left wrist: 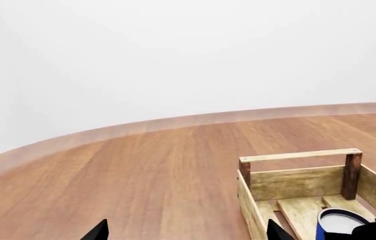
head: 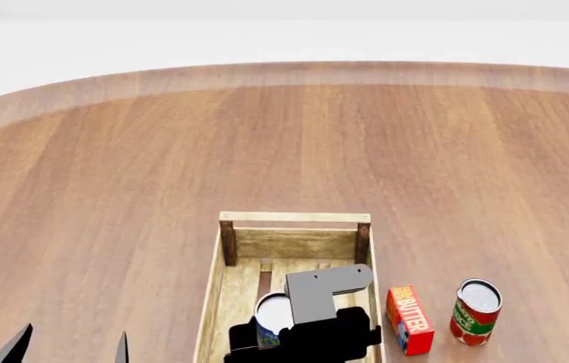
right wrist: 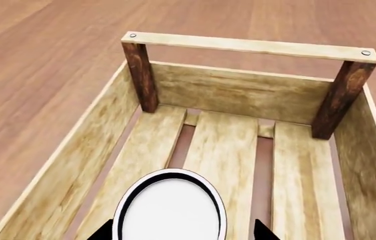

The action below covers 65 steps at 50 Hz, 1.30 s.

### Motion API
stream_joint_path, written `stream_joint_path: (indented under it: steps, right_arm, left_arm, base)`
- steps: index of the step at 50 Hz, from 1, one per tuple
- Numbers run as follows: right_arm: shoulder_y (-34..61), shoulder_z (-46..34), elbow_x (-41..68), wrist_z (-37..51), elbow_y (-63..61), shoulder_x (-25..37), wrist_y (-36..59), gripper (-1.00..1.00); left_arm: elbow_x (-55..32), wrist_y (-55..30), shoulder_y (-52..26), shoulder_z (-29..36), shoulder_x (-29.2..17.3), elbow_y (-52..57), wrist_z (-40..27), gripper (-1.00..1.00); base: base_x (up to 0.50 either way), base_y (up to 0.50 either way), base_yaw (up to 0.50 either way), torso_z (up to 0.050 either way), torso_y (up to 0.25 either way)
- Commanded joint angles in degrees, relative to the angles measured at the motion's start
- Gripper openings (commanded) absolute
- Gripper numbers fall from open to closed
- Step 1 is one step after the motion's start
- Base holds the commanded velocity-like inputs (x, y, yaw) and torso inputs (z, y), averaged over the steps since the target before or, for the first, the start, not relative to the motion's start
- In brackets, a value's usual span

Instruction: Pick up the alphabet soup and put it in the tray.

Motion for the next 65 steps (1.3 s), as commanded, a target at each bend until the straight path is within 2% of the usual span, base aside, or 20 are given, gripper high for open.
stream_joint_path:
  steps: [1,22,40,51,53,65]
  right_arm:
    - [-0.9,-0.7,0.1,6.2,-12.6,5.7,0.9,1.0]
    - [-1.9,-1.3,-0.8,13.0,-26.0,11.5,1.2,1.0]
    - [-6.2,-1.7,-5.7,26.5,-43.3,20.1,-3.8,1.0]
    - [-11.1,-1.7,-14.3,32.9,-51.4,24.1,-13.1,1.0]
    - [-12.7,-0.9,-17.9,36.5,-53.4,25.3,-17.0,1.0]
    - [-15.6,-1.3,-30.5,49.0,-64.8,30.8,-20.1,1.0]
  left_arm:
    - [0.0,-0.1,-0.1,0.2,-0.1,0.3,-0.2,1.0]
    - [-0.2,-0.3,-0.1,0.4,-0.4,0.9,-0.5,1.0]
    - [-0.7,-1.9,1.2,-0.1,-1.9,6.1,-1.8,1.0]
    - [-1.2,-3.3,2.0,-1.0,-3.6,10.7,-2.8,1.0]
    - [-1.3,-3.6,2.2,-1.1,-3.9,11.7,-2.9,1.0]
    - [-1.5,-4.8,3.0,-1.4,-4.9,15.7,-3.8,1.0]
  base:
    - [0.0,0.0,0.0,0.0,0.0]
    - [0.0,0.0,0.0,0.0,0.0]
    - [0.0,0.0,0.0,0.0,0.0]
    - [0.0,0.0,0.0,0.0,0.0]
    - [0.0,0.0,0.0,0.0,0.0]
    - [0.0,0.0,0.0,0.0,0.0]
